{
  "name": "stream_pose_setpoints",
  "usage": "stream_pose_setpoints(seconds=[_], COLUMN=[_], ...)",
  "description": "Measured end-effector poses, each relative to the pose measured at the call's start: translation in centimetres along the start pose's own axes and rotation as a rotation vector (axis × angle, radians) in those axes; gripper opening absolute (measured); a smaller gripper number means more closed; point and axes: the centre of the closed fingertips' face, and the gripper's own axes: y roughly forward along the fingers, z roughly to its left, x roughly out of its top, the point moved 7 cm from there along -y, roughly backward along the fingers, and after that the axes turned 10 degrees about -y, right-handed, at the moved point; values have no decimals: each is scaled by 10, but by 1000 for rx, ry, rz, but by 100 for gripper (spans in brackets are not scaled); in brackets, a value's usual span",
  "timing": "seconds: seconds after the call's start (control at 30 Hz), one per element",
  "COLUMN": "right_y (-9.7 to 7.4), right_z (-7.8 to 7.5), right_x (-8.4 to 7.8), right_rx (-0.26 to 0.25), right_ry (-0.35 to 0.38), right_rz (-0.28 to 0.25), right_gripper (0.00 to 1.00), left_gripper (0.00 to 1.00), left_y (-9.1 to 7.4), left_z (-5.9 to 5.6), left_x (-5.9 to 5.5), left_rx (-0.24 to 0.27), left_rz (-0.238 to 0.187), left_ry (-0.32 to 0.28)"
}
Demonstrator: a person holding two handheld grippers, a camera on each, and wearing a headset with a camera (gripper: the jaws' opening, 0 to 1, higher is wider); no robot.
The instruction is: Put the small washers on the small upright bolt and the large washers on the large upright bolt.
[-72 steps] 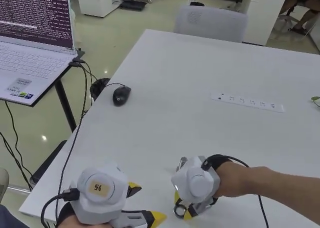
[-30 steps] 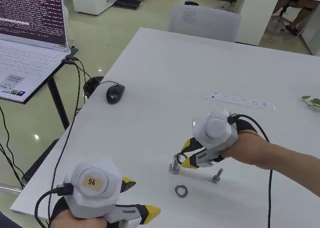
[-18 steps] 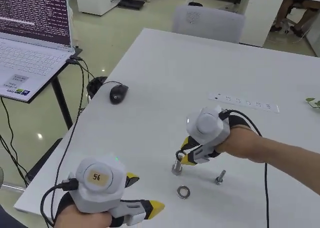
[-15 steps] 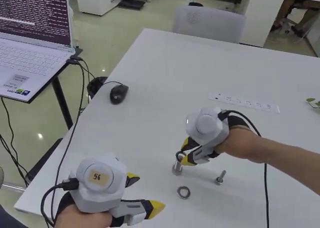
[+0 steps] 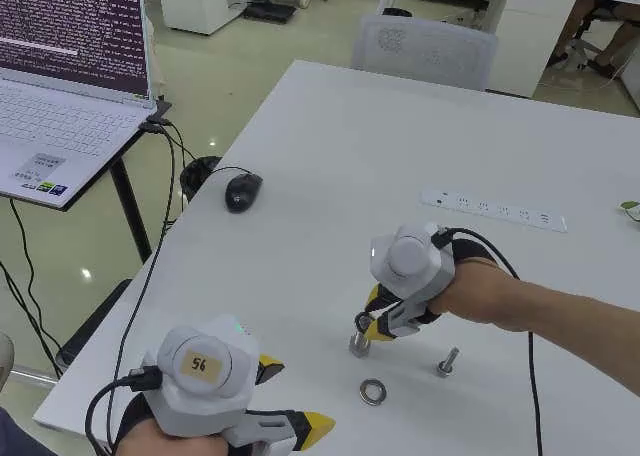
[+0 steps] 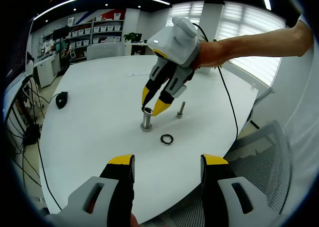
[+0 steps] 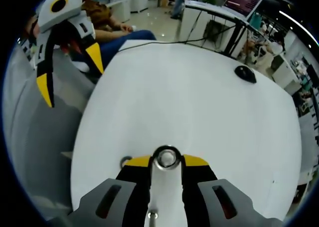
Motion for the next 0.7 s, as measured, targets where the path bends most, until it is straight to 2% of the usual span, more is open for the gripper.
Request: stream_pose_setpoints(seconds=[0.7], right_y=[4], right_z=[-1], right_x=[4], right_rx=[4], right_ry=[18], right_rz=[27], right_gripper=[23], left_gripper=[52], left_y=[4], left_z=[-1], left_x=[-2], left_rx=[-9], left_rz=[11], left_ry=[-2])
